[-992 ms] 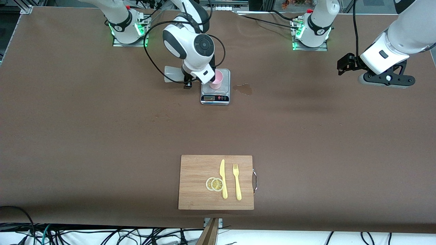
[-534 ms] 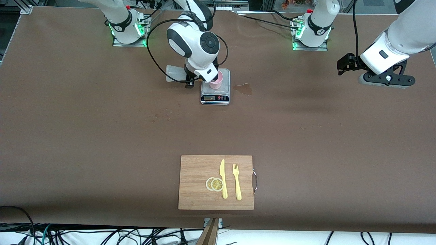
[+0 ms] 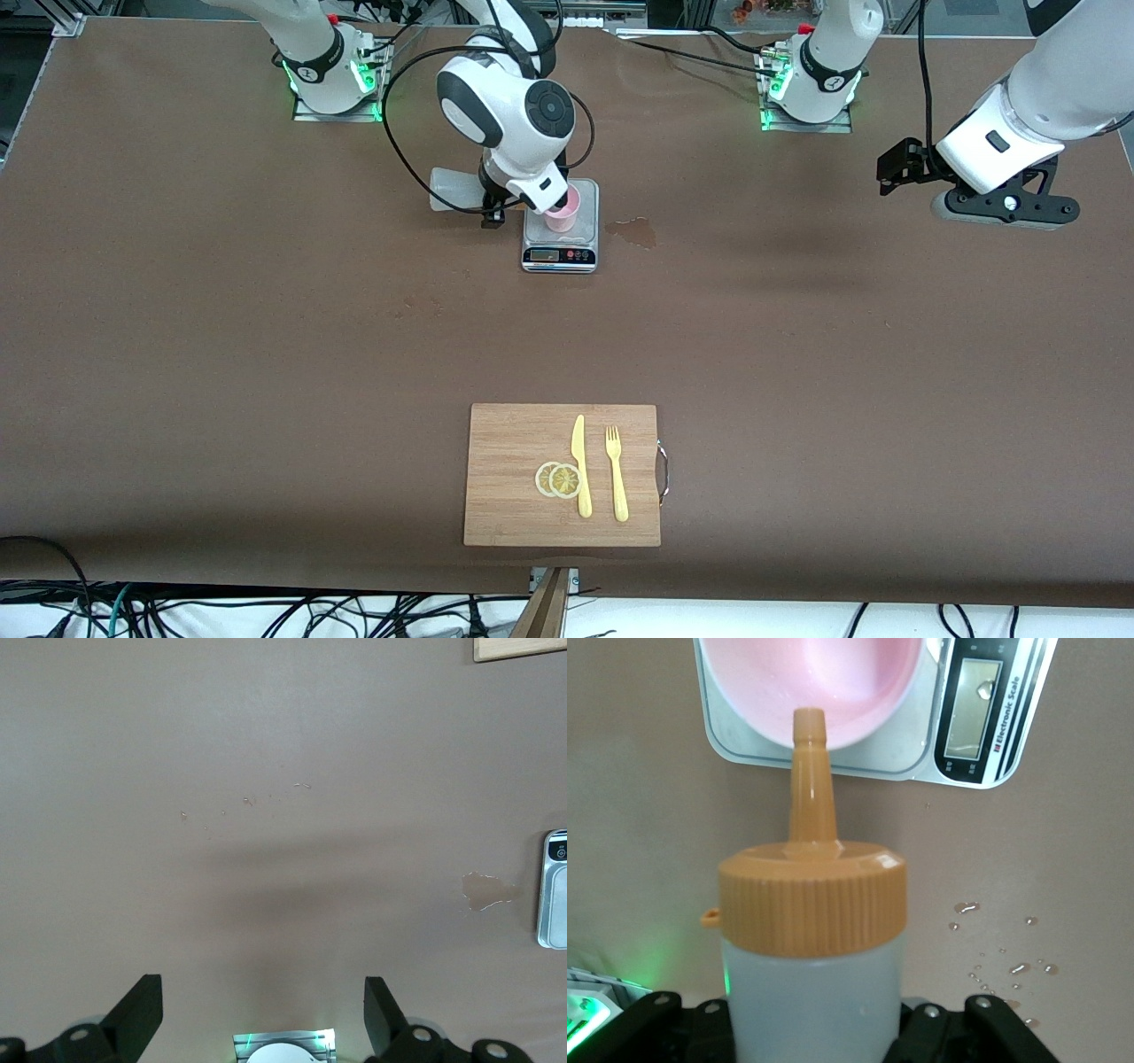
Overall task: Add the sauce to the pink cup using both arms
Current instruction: 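Carry the squeeze bottle with the right gripper back from the scale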
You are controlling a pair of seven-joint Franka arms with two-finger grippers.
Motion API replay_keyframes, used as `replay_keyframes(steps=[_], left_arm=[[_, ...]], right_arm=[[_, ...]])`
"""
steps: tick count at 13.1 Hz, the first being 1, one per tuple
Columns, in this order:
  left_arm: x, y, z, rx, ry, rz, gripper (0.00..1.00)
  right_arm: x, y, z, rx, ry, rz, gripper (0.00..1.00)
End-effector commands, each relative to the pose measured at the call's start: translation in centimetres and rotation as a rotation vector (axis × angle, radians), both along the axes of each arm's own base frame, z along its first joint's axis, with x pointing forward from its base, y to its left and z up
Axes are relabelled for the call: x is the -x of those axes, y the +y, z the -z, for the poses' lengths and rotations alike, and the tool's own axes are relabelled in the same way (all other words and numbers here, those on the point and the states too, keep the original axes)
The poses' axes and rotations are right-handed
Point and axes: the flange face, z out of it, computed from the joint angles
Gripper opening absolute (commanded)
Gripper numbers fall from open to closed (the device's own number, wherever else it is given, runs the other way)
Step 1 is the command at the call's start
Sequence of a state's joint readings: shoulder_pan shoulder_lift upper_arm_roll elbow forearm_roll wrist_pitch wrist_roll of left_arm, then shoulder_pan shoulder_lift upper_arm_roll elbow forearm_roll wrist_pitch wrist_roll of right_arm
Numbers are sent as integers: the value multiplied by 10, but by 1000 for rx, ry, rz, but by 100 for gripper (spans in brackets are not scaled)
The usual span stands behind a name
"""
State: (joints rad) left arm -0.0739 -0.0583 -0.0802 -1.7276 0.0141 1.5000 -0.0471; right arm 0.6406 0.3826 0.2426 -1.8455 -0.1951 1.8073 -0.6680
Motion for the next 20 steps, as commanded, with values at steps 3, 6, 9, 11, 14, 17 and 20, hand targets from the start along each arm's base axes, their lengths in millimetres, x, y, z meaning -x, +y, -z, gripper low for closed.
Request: replay_keyframes(steps=[3,6,9,11,14,17,20], left_arm=[[0,4,-5,19,4,2,100],[0,3,-6,19,4,3,100],[0,2,-5,19,6,5,100],[0,2,-6,19,4,5,100],[1,2,-6,19,4,6,100],[1,1,-6,19,3,8,100],[-1,0,-6,21,1,8,100]], right_arm=[[-24,-18,-16,-90,87,113,2],[-48,-39,-34,-206,140,157,2],[-74,-68,-60,-331,173,195,3],[-97,-101,-82,-445,187,209,3],[-136,-170,-112,-626,185,233,3],[-171,-257,-118,-818,189,251,3],[-190,-342,-117,-1044,172,285,3]])
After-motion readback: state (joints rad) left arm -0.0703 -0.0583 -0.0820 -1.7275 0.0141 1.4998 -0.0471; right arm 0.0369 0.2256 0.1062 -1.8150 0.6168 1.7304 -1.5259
